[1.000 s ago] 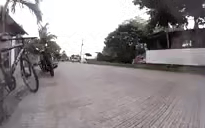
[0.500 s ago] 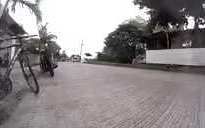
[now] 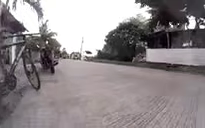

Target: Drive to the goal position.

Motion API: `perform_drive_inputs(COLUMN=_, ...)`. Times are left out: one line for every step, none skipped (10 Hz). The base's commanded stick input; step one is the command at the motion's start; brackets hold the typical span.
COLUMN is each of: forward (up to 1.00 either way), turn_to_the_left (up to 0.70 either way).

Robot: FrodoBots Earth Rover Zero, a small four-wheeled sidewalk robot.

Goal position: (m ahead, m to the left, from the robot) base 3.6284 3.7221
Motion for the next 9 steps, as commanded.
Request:
perform_drive_inputs(forward=-0.7, turn_to_the_left=0.0)
perform_drive_inputs(forward=-0.21, turn_to_the_left=0.0)
perform_drive_inputs(forward=0.0, turn_to_the_left=0.0)
perform_drive_inputs(forward=0.0, turn_to_the_left=0.0)
perform_drive_inputs(forward=0.0, turn_to_the_left=0.0)
perform_drive_inputs(forward=0.0, turn_to_the_left=0.0)
perform_drive_inputs(forward=0.0, turn_to_the_left=0.0)
perform_drive_inputs(forward=0.0, turn_to_the_left=0.0)
perform_drive_inputs(forward=0.0, turn_to_the_left=0.0)
